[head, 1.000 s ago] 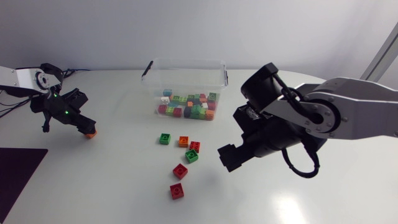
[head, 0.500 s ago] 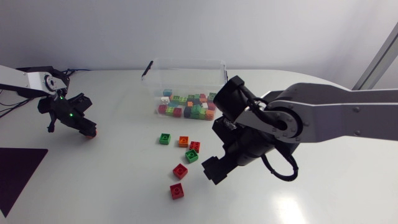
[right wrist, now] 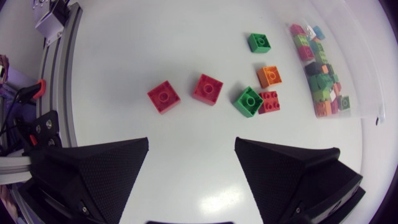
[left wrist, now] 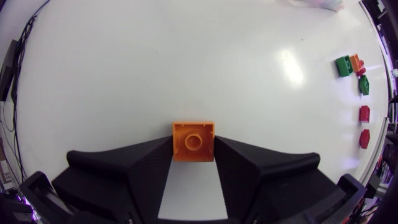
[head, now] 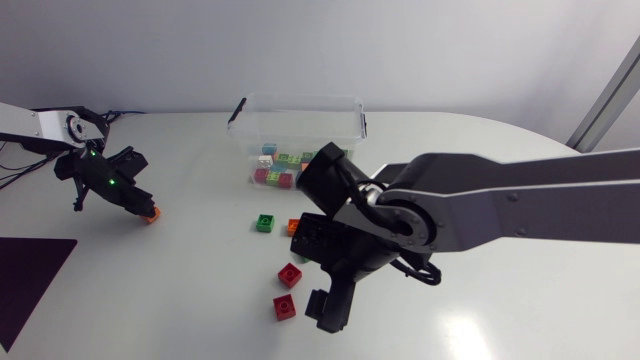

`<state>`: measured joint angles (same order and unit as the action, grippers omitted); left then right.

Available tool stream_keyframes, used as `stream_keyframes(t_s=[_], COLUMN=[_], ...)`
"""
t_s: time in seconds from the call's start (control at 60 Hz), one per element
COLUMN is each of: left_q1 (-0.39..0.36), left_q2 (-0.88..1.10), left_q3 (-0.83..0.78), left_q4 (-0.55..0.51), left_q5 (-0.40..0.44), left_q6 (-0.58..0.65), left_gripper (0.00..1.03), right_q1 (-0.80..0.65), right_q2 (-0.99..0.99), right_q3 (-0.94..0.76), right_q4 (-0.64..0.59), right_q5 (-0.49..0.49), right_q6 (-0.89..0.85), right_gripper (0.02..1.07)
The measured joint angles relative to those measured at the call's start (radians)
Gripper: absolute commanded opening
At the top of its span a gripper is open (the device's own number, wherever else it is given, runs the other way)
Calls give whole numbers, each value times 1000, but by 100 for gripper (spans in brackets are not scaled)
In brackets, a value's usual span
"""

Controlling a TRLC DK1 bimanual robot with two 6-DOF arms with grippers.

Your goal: Place the duplo bricks in the container

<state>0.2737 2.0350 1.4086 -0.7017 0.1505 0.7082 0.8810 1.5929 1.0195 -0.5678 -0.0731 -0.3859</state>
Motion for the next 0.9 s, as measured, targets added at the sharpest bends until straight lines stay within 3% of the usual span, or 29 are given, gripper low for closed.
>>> stream_keyframes(t_s=[0.217,0.467,0.733,0.817,0.9], left_q1=[-39,-97,-154,-174,-189], left_q2=[-137,-269,-351,-355,-355], left_q3=[-61,-112,-113,-111,-100], left_q4=[-4,-11,-27,-33,-42], left_q5=[40,64,126,134,145], left_q6=[0,-13,-61,-74,-84], left_gripper=[43,43,43,43,43], right_q1=[61,88,129,140,148], right_q2=[67,176,285,317,354], right_q3=[64,170,282,306,341], right_q4=[-41,-58,-156,-187,-223], right_q5=[-3,-2,24,37,44], right_q6=[-142,-215,-258,-273,-274], right_gripper=[102,102,102,94,93])
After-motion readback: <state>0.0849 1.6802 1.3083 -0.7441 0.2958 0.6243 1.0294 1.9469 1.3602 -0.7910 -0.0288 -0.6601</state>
